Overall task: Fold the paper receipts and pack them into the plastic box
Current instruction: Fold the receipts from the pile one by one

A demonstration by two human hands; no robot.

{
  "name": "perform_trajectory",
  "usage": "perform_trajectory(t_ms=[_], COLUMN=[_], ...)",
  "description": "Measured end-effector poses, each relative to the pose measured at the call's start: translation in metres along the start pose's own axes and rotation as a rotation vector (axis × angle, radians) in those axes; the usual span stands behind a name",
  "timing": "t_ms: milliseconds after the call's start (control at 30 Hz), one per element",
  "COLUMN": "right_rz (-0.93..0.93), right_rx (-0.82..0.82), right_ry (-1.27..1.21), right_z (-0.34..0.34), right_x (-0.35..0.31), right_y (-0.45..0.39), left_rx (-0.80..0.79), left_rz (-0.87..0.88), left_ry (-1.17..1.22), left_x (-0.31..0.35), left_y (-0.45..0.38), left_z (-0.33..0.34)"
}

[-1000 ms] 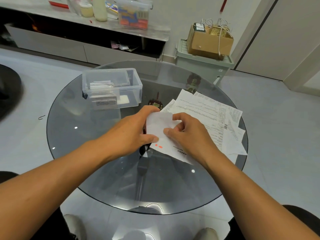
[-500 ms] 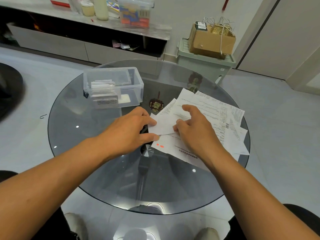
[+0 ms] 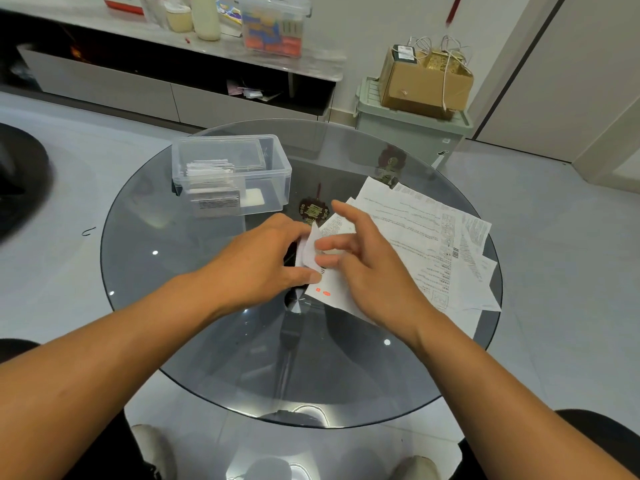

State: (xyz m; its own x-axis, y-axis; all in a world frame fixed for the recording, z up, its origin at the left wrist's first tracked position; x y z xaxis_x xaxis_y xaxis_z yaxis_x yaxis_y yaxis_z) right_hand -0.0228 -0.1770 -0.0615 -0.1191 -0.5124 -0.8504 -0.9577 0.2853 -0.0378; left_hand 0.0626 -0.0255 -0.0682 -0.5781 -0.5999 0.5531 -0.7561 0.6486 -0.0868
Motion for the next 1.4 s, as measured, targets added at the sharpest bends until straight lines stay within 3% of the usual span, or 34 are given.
perform_trajectory(t_ms=[267,467,633,733,900,1167,1267,1400], right_rz=[-0.030,0.048,0.176,0.169,0.145,0.122,0.098,0.033], right_rx=[-0.025,0.174,0.118,0.120,0.083,-0.011,0.023,0.041], right_ry=[0.062,-0.027,-0.235,-0.307,-0.288,-0.440,-0.383,-0.152], right_z=[0.001,-0.006,-0.010,-0.011,-0.012,-0.009,-0.009,-0.004], right_x=[0.000,0.001,0.001,-0.001,0.000,-0.005,-0.006,-0.008], right_y=[0.000,-0.002,-0.001,-0.002,-0.004,-0.002,-0.002,0.001], left_rx=[0.051,0.180,0.109,0.130,-0.001,-0.037,-0.070,-0.074], left_rz=[-0.092,-0.140,-0.086,-0.179,-0.342,-0.444,-0.498,-0.465], left_ry=[0.213,0.615,0.654,0.674,0.882,1.159,1.227,1.096], left_x=[-0.006,-0.006,0.008,0.006,0.004,0.005,0.006,0.003], left_y=[-0.004,-0.010,-0.004,-0.004,-0.002,0.000,0.001,0.005], left_z=[-0.002,-0.007,-0.006,-0.004,-0.004,-0.011,-0.013,-0.013])
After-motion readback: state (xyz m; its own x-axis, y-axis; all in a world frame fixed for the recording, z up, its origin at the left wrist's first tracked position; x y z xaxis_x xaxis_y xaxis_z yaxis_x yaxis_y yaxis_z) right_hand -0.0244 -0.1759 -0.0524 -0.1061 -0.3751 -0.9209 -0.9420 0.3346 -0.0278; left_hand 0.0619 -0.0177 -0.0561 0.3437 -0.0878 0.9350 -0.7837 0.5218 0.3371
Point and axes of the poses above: each hand's wrist, its own y-axis away from the middle knuckle, its own z-axis out of the palm, x = y × z, the point moved 4 cm from there along -y, towards the middle knuckle, and after that the axes turned 4 degrees about x, right-handed, at the moved point
